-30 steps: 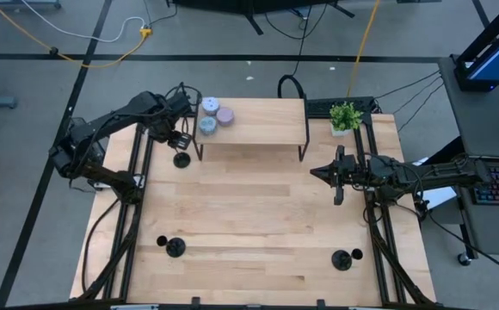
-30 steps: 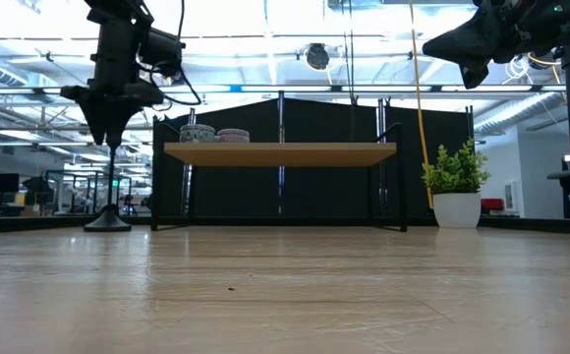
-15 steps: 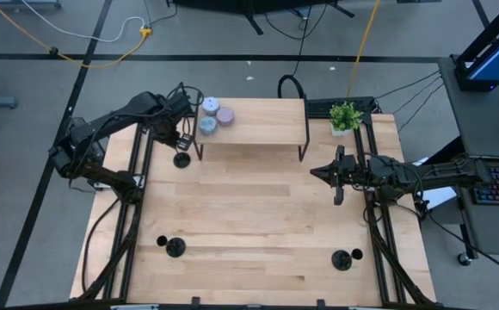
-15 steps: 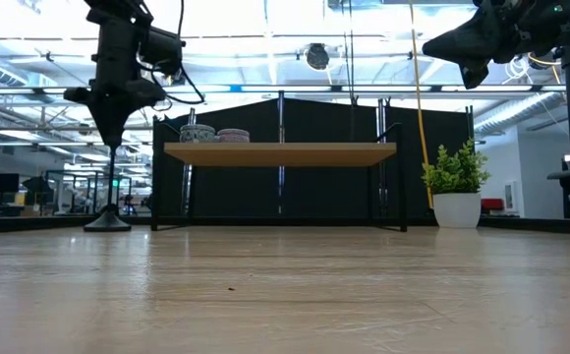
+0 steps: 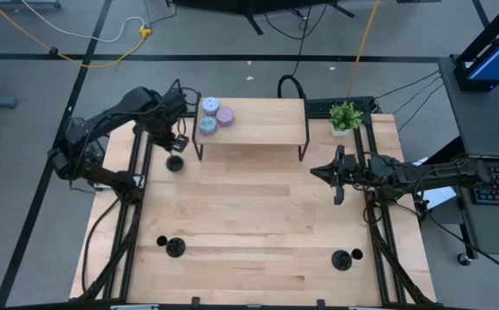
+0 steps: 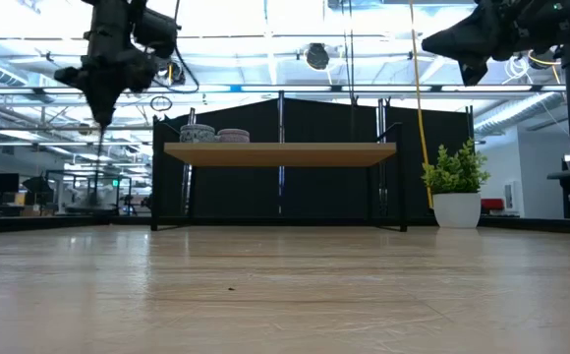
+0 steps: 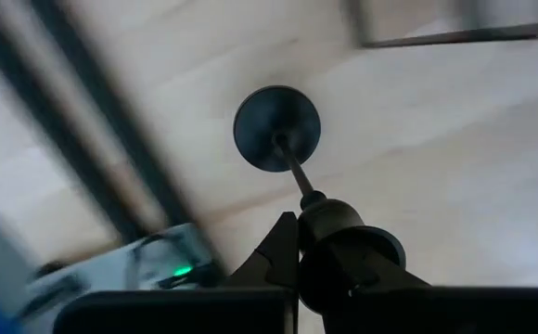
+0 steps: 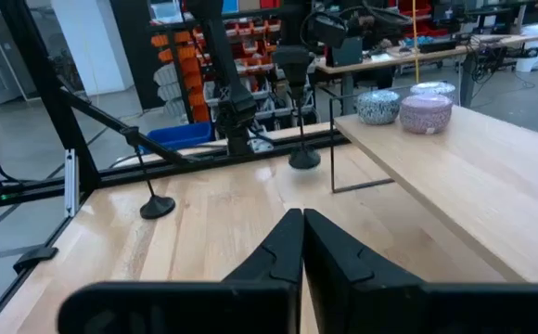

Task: Pick & Place candle stick holders
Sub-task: Put the top black candle holder on the shelf

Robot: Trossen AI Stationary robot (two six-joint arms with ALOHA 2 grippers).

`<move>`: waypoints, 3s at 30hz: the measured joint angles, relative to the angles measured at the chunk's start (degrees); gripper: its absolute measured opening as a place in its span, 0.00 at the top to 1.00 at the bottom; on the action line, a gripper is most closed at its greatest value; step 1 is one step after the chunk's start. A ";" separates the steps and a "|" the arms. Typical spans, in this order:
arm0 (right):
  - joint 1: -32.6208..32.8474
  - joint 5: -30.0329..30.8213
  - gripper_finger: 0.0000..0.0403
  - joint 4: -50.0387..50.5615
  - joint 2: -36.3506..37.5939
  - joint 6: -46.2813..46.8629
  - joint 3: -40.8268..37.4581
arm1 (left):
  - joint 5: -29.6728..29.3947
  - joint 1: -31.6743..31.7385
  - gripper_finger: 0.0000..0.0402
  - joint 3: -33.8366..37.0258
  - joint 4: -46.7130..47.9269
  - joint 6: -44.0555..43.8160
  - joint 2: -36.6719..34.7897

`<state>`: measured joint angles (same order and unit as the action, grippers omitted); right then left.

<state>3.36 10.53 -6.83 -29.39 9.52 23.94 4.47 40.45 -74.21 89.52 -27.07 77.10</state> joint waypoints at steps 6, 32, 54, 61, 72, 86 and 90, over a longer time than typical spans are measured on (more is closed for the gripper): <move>0.00 2.85 0.99 -6.32 -1.07 -7.44 -0.02 | 10.40 -3.24 0.97 -0.14 0.54 -1.04 -1.05; -3.51 -9.05 1.00 -18.92 -31.15 4.37 9.70 | 21.42 -29.43 0.97 -0.35 -46.61 -26.61 0.70; -5.08 -18.08 0.97 -14.64 -42.21 6.05 22.40 | 14.27 -32.39 0.97 -0.31 -58.61 -25.98 7.01; -6.56 -18.12 0.79 -13.66 -42.77 9.21 22.43 | 14.47 -32.39 0.97 -0.29 -60.81 -25.59 8.78; -6.55 -17.99 0.52 -12.69 -44.29 9.29 22.38 | 13.21 -32.13 0.97 -0.35 -64.79 -25.58 9.87; -6.54 -18.28 0.52 2.81 -51.33 4.15 34.83 | 11.93 -32.30 0.97 -0.35 -65.46 -25.96 9.83; -6.69 -18.31 0.56 6.69 -53.20 4.07 38.04 | 11.87 -32.42 0.97 -0.35 -65.06 -25.58 9.83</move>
<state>-3.33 -7.78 -0.14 -82.59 13.60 61.99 16.34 8.03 -74.56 24.46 -52.65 86.94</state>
